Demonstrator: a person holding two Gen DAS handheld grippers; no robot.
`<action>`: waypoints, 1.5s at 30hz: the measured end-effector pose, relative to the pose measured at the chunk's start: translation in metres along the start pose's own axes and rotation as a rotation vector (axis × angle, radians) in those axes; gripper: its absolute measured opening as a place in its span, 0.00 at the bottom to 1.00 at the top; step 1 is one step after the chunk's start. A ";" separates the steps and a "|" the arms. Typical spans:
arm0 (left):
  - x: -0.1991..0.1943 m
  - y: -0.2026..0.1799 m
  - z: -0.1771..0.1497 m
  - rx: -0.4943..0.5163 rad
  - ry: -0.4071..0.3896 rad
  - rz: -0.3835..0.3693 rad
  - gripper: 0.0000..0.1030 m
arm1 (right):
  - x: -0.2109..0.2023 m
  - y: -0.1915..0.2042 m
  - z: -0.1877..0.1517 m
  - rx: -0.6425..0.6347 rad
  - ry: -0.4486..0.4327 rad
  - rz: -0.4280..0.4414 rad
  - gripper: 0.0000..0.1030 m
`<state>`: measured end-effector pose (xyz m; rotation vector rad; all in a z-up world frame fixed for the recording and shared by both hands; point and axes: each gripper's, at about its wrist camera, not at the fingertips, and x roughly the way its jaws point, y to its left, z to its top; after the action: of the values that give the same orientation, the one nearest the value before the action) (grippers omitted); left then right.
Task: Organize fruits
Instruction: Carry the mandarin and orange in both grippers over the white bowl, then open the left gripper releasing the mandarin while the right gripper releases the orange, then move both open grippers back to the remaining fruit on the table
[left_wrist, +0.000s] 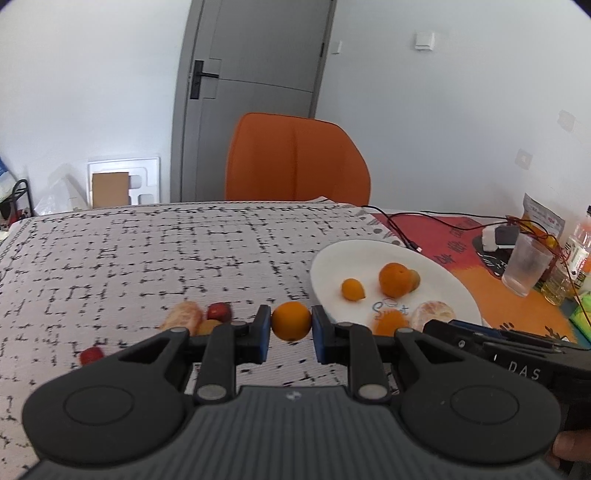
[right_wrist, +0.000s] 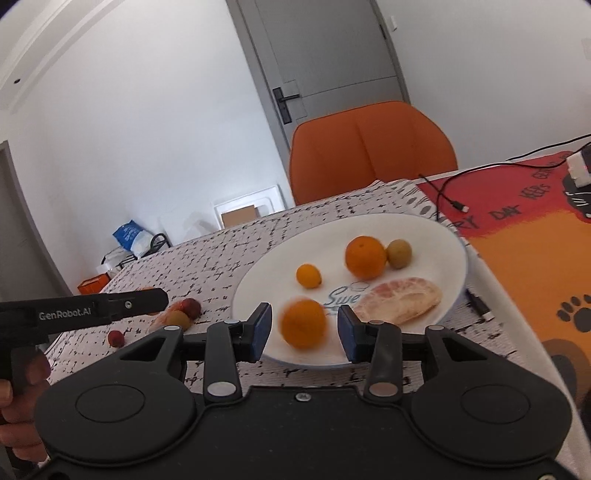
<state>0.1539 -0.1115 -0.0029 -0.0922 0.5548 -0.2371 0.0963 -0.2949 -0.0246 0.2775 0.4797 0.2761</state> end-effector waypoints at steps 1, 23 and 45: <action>0.002 -0.002 0.001 0.004 0.003 -0.005 0.21 | -0.002 -0.003 0.000 0.003 -0.004 -0.007 0.39; 0.029 -0.054 0.016 0.091 0.018 -0.079 0.22 | -0.018 -0.027 -0.001 0.029 -0.025 -0.036 0.40; -0.005 0.004 0.014 0.031 0.008 0.032 0.82 | -0.016 0.011 0.006 -0.026 -0.057 -0.022 0.76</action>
<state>0.1578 -0.1059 0.0111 -0.0527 0.5604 -0.2152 0.0833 -0.2916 -0.0091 0.2539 0.4226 0.2519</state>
